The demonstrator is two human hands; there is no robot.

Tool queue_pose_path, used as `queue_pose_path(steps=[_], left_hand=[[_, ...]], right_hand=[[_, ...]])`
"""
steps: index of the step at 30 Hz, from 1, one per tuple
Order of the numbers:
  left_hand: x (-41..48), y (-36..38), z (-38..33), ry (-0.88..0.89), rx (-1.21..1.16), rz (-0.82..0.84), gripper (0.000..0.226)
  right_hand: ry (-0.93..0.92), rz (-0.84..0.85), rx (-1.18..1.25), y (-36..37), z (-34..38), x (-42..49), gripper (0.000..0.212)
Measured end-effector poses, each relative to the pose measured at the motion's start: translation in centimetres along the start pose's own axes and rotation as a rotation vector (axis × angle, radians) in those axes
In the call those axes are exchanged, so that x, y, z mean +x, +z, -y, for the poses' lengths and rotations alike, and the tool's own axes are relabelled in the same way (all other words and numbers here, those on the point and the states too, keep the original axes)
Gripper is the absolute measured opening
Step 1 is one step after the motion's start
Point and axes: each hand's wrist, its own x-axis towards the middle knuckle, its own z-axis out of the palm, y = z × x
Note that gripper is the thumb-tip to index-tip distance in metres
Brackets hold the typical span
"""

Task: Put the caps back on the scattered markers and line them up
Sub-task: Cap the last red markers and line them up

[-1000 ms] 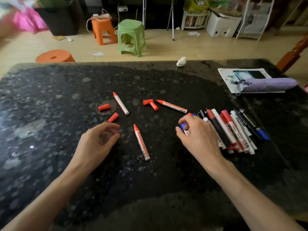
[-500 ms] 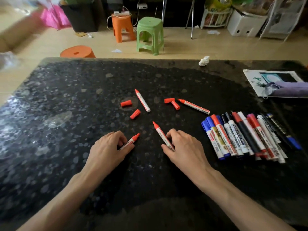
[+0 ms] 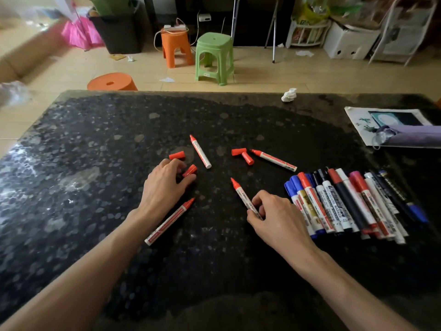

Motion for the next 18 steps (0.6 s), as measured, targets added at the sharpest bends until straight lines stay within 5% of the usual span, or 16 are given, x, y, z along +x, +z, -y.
queue_pose_path(steps=[9, 13, 18], left_hand=[[-2.4, -3.1, -1.3, -0.051, -0.247, 0.057, 0.008], [-5.4, -4.9, -1.5, -0.095, -0.485, 0.153, 0.006], [-5.8, -5.0, -3.3, -0.011, -0.515, 0.212, 0.011]], right_hand=[[-0.083, -0.074, 0.144, -0.2, -1.1, -0.3, 0.016], [-0.152, -0.093, 0.218, -0.3, -0.7, -0.9, 0.013], [-0.204, -0.124, 0.247, -0.5, -1.3, -1.3, 0.019]])
